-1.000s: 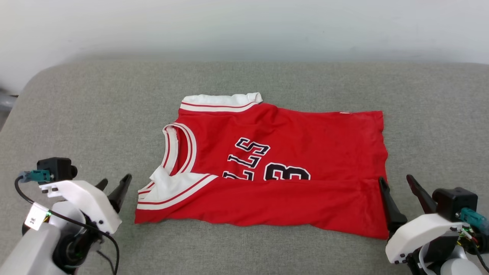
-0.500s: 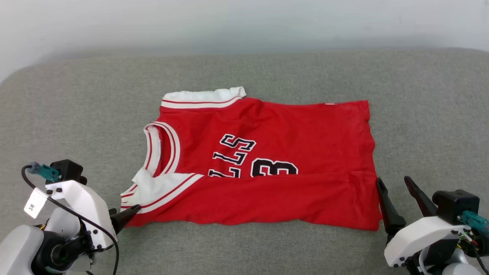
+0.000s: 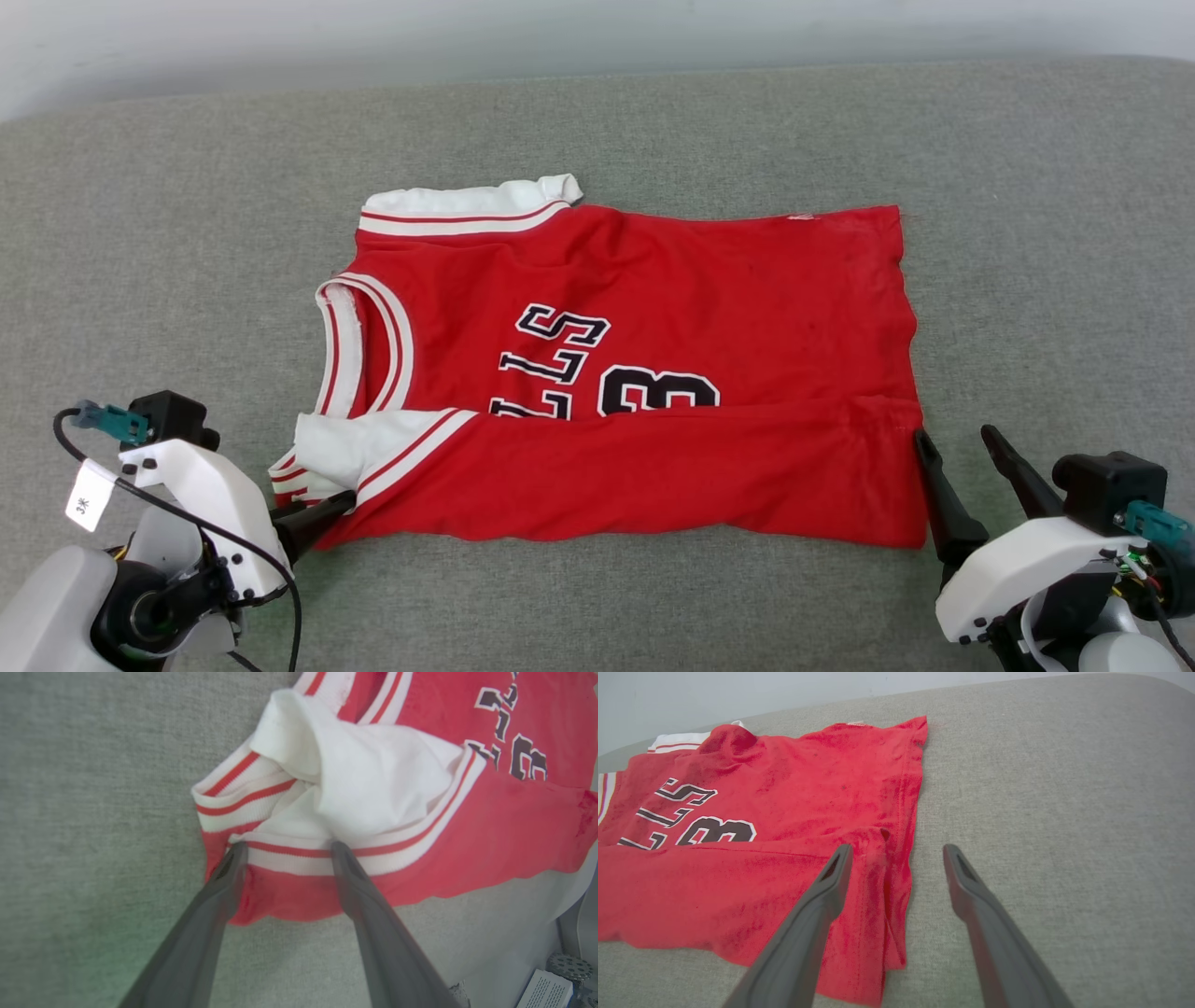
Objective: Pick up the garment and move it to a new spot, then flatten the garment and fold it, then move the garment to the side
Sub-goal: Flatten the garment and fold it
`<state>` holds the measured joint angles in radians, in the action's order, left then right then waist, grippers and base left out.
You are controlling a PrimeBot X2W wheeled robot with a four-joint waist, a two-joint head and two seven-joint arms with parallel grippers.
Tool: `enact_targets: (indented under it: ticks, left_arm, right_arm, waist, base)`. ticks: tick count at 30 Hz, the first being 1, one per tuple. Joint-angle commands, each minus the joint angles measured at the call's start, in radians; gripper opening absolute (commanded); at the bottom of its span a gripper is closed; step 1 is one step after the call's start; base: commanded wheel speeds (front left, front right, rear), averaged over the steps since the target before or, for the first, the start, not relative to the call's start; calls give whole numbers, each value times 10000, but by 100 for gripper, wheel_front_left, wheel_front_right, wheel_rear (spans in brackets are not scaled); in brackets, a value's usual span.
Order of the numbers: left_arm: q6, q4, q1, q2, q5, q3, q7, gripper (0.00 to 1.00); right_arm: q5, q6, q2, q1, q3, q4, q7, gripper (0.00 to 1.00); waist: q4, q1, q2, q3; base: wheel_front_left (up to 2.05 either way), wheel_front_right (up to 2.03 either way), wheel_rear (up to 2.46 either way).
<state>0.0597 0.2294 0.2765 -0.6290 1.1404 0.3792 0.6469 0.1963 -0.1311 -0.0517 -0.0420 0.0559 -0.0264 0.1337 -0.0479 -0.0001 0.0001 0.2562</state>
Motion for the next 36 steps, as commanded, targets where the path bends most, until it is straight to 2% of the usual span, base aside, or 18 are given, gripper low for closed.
enact_targets:
  ticks: [1, 6, 14, 23, 31, 33, 34, 36]
  left_arm:
    - [-63, 378, -311, 384, 24, 435, 156, 2]
    - [-503, 722, -83, 622, -4, 478, -135, 0]
    - [-923, 798, 242, 425, -326, 115, -1074, 0]
    - [-630, -310, 482, -55, -630, -187, -1353, 0]
    - [-348, -864, 351, -97, -609, -182, -1234, 0]
    - [-335, -891, 291, -55, -573, -165, -1250, 0]
    - [-332, -884, 273, -53, -573, -160, -1255, 0]
    - [-299, -844, 221, -48, -589, -149, -1280, 0]
  right_arm:
    - [77, 8, 24, -132, 31, 13, 108, 100]
    - [396, 8, 17, -104, 127, 93, 930, 100]
    - [982, 8, -735, 216, -11, 393, 3453, 100]
    - [1194, 8, -1164, -390, -23, 298, 5345, 100]
    - [1492, 5, -1008, -871, -739, -932, 6341, 100]
    - [1654, -9, -908, -875, -922, -1228, 6576, 38]
    - [1717, -11, -850, -894, -958, -1292, 6596, 0]
    - [1717, -8, -850, -972, -954, -1314, 6529, 0]
  waist:
    - [34, 1, -1, 0]
    - [154, 1, -1, -128]
    - [355, 1, -1, -468]
    - [634, 1, -1, -138]
    - [795, 1, -1, 287]
    - [818, 1, -1, 321]
    - [826, 1, -1, 327]
    - [827, 1, -1, 308]
  base:
    - [0, 0, 0]
    - [0, 0, 0]
    - [0, 0, 0]
    - [0, 0, 0]
    - [0, 0, 0]
    - [0, 0, 0]
    - [0, 0, 0]
    - [0, 0, 0]
